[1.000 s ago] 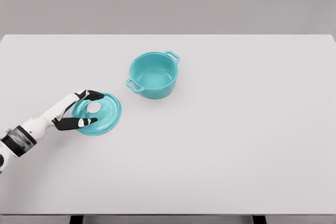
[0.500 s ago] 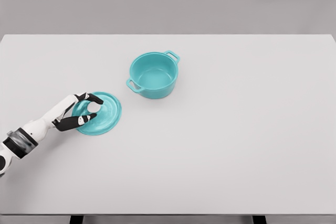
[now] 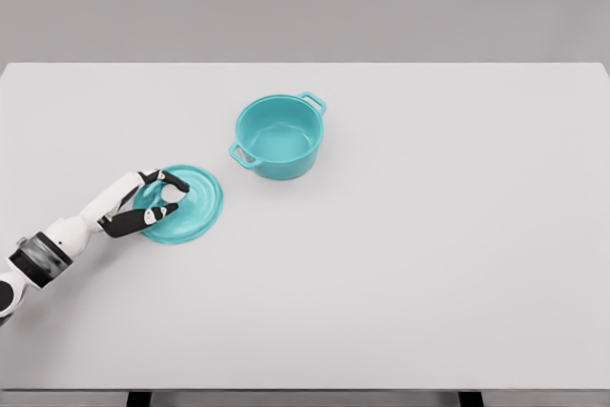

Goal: Cover the pot with left arm

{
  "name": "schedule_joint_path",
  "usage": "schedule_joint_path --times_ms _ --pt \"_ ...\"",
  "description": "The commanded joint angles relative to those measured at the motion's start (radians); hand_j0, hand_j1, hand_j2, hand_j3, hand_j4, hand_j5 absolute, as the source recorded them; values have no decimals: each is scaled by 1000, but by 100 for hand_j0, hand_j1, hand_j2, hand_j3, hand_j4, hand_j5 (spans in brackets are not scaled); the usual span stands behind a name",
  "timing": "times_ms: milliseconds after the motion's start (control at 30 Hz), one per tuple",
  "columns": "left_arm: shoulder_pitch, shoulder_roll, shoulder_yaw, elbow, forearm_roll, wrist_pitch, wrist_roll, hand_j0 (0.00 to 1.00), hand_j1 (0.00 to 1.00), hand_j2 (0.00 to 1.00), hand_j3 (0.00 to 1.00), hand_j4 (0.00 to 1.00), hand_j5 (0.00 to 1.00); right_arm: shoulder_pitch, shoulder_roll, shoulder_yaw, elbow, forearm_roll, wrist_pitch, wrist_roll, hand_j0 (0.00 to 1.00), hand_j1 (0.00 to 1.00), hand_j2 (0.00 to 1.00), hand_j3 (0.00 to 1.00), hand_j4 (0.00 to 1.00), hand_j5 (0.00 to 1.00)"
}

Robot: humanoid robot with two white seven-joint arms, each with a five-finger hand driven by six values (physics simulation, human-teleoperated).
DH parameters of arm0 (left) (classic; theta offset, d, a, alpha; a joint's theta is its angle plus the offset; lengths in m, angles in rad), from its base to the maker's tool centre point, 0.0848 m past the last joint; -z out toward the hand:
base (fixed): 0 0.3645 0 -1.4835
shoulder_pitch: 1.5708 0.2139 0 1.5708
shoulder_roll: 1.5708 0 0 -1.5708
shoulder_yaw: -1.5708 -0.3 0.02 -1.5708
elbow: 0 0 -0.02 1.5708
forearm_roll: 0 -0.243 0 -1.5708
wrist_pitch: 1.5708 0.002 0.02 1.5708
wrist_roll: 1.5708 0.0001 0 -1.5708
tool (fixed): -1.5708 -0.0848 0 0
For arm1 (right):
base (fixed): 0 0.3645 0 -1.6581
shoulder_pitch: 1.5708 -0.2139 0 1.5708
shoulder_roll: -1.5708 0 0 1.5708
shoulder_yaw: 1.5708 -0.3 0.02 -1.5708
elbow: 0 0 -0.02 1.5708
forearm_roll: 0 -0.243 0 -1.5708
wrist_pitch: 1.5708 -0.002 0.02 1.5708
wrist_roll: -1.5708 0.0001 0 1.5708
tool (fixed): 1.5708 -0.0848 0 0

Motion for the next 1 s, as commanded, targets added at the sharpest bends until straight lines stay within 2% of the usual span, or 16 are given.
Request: schedule_joint_path --times_ms 0,100,367,600,867,967 --pt "-3 1 5 -2 -3 -2 -2 48 48 48 48 48 48 0 0 0 0 1 -1 0 100 100 100 100 100 100" --pt "-11 1 6 -5 -2 -4 -2 47 47 47 47 47 47 0 0 0 0 1 -1 0 100 100 100 100 100 100" --pt "-77 4 8 -5 21 -24 -2 47 47 47 47 47 47 0 0 0 0 1 0 0 100 100 100 100 100 100" --pt "-86 13 8 -5 23 -22 -1 47 47 47 47 47 47 0 0 0 0 1 0 0 100 100 100 100 100 100" --pt "-175 -1 -6 -6 15 -8 -4 47 47 47 47 47 47 -2 0 0 0 1 -1 0 100 100 100 100 100 100" --pt "-186 -22 -7 -6 9 -7 -4 47 47 47 47 47 47 0 0 0 0 1 0 0 100 100 100 100 100 100"
